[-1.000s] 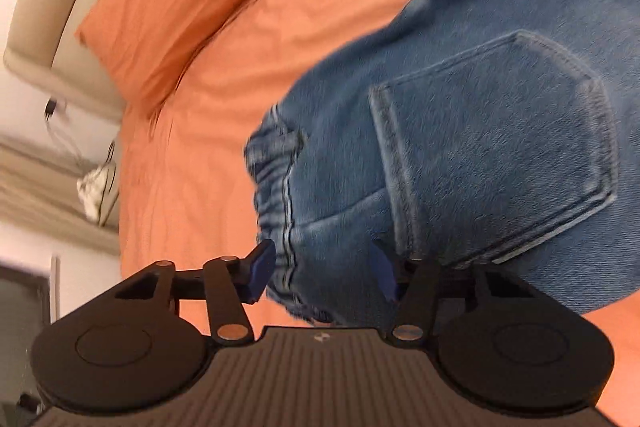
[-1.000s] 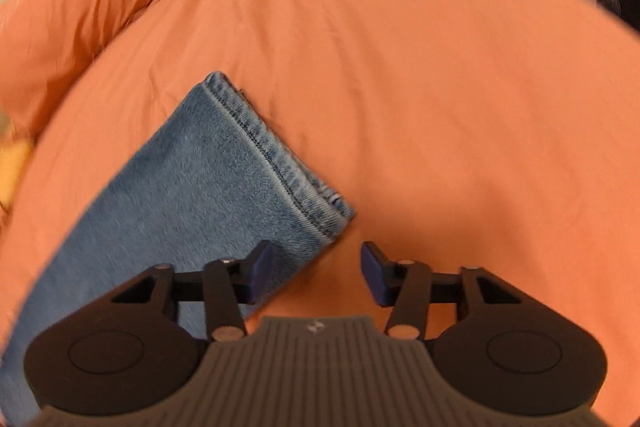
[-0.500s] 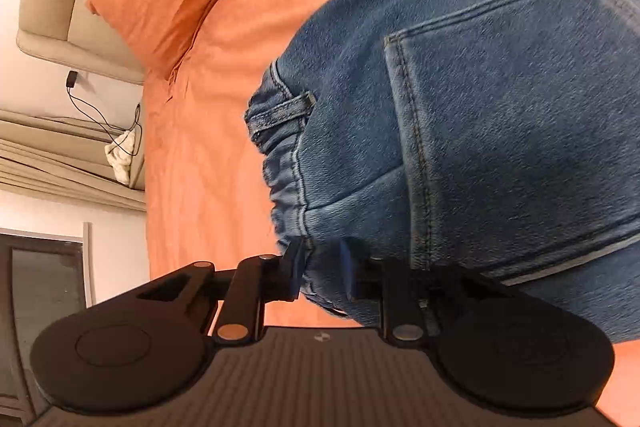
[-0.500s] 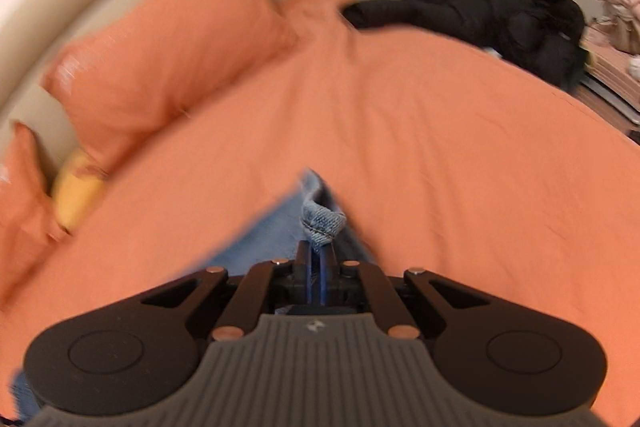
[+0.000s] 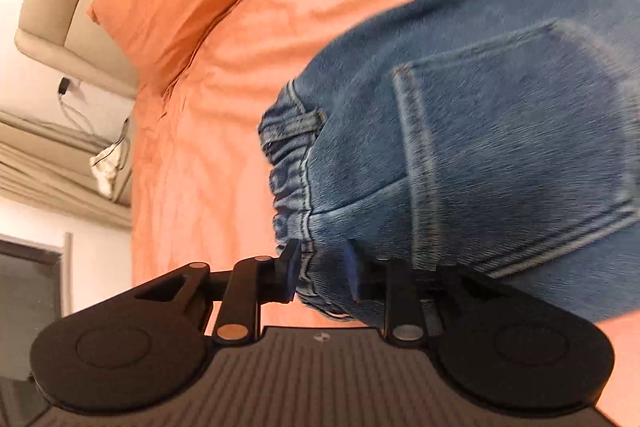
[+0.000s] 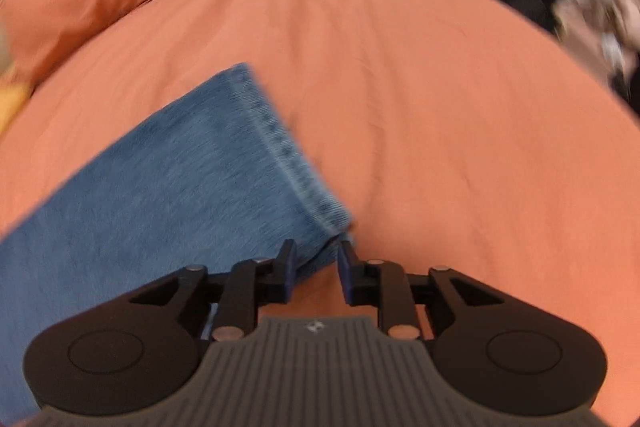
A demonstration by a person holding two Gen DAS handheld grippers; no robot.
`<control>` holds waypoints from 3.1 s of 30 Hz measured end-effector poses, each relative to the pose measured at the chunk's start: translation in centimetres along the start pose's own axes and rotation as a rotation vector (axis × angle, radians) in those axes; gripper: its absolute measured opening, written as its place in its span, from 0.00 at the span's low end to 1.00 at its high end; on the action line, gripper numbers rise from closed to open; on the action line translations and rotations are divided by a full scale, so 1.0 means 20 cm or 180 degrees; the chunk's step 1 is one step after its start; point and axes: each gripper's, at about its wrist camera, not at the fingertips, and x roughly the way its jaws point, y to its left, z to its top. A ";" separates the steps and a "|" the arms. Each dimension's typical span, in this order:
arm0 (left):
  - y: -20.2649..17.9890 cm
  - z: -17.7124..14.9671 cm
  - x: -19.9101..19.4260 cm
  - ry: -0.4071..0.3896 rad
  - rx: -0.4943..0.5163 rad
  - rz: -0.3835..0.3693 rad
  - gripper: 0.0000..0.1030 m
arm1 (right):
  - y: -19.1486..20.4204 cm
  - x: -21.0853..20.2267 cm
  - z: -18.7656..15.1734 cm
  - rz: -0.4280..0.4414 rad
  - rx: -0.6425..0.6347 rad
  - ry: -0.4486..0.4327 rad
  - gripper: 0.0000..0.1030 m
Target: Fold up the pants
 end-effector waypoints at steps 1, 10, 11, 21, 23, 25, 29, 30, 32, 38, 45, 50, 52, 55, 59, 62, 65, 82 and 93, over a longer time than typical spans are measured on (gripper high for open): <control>0.00 -0.01 -0.04 -0.0081 0.0013 -0.0057 0.31 | 0.04 -0.04 -0.01 0.0035 -0.0109 -0.0003 0.19; -0.14 -0.17 -0.39 -0.0739 0.0437 -0.0607 0.31 | 0.82 -0.32 -0.39 0.1030 -0.1004 0.0200 0.26; -0.15 -0.19 -0.41 -0.0787 0.0503 -0.0621 0.31 | 0.93 -0.35 -0.46 0.1163 -0.1113 0.0240 0.26; 0.01 -0.43 -0.38 -0.0973 0.0754 -0.0476 0.35 | 1.79 -0.52 -1.26 0.2009 -0.1986 0.0303 0.27; 0.08 -0.46 -0.32 -0.0929 0.0691 -0.0412 0.36 | 1.90 -0.53 -1.39 0.2006 -0.2136 0.0210 0.28; 0.14 -0.49 -0.27 -0.0922 0.0584 -0.0389 0.36 | 2.00 -0.49 -1.48 0.1963 -0.2267 0.0054 0.28; 0.23 -0.50 -0.17 -0.0911 0.0405 -0.0392 0.36 | 2.16 -0.40 -1.59 0.1739 -0.2443 -0.0231 0.34; 0.24 -0.49 -0.14 -0.0913 0.0377 -0.0415 0.36 | 2.18 -0.39 -1.61 0.1688 -0.2471 -0.0265 0.39; 0.24 -0.48 -0.10 -0.0925 0.0320 -0.0473 0.36 | 2.21 -0.36 -1.64 0.1582 -0.2501 -0.0345 0.40; 0.24 -0.43 -0.01 -0.0997 0.0096 -0.0641 0.36 | 2.26 -0.33 -1.69 0.1355 -0.2468 -0.0296 0.41; 0.21 -0.39 0.05 -0.0946 0.0096 -0.0651 0.35 | 2.26 -0.32 -1.73 0.1406 -0.2494 -0.0536 0.31; 0.23 -0.38 0.05 -0.0917 0.0095 -0.0688 0.35 | 2.30 -0.39 -1.73 0.1327 -0.2619 -0.1007 0.31; 0.22 -0.37 0.06 -0.0904 0.0125 -0.0676 0.36 | 2.31 -0.35 -1.72 0.1227 -0.2712 -0.1032 0.30; 0.22 -0.36 0.06 -0.0879 0.0148 -0.0661 0.36 | 2.32 -0.26 -1.68 0.0989 -0.2721 -0.0916 0.41; 0.21 -0.35 0.08 -0.0846 0.0152 -0.0647 0.36 | 2.33 -0.26 -1.68 0.1212 -0.2686 -0.0884 0.45; 0.20 -0.32 0.09 -0.0803 0.0182 -0.0561 0.35 | 2.39 -0.31 -1.68 0.1364 -0.2627 -0.0961 0.30; 0.21 -0.28 0.11 -0.0672 0.0135 -0.0561 0.29 | 2.33 -0.42 -1.66 0.1407 -0.2554 -0.1092 0.11; 0.07 -0.19 0.13 -0.0427 0.0486 -0.0145 0.27 | 2.18 -0.36 -1.85 0.1498 -0.2702 -0.0434 0.00; 0.15 -0.26 -0.35 -0.0789 0.0026 -0.0528 0.27 | 1.89 -0.58 -1.60 0.1471 -0.2248 -0.0289 0.07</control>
